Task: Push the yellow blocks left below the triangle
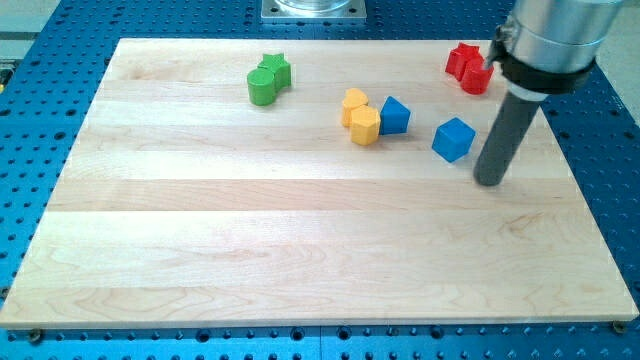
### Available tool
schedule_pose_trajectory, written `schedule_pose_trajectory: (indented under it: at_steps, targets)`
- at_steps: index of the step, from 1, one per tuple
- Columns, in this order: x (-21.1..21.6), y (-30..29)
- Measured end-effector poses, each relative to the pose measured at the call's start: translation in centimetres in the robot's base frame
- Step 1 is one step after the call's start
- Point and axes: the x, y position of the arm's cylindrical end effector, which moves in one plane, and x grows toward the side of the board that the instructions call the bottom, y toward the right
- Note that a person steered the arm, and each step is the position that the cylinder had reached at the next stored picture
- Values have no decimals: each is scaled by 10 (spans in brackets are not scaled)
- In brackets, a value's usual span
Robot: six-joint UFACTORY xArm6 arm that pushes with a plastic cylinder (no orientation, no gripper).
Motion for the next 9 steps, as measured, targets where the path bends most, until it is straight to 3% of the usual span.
schedule_pose_trajectory:
  at_steps: [3, 5, 7, 9]
  targets:
    - [-103, -29]
    - [-110, -42]
    - [-138, -152]
    - [-113, -174]
